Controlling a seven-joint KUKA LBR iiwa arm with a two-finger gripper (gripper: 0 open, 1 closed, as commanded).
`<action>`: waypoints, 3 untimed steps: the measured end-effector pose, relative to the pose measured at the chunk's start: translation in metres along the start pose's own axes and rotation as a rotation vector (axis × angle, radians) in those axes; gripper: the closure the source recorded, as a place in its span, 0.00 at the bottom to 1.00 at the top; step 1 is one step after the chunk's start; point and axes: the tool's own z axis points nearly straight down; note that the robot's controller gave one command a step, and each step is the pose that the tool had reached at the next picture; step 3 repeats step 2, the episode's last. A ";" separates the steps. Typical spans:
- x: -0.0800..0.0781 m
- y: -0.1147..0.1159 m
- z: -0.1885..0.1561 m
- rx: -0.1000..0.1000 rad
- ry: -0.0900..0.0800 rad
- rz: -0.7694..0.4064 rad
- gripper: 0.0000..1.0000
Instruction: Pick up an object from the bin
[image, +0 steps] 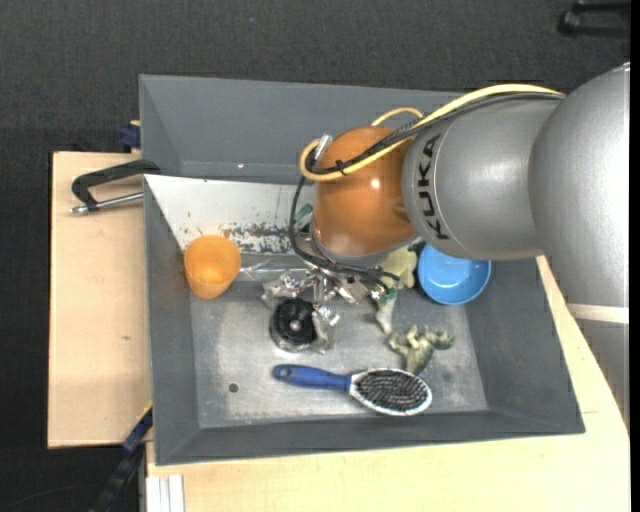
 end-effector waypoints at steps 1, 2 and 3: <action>-0.066 0.071 0.016 0.003 -0.006 -0.668 1.00; -0.056 0.093 -0.173 0.006 -0.010 -0.605 1.00; -0.056 0.093 -0.173 0.006 -0.010 -0.605 1.00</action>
Offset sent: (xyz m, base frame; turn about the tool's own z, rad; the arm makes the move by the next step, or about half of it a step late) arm -0.0005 0.0935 -0.0200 -0.6693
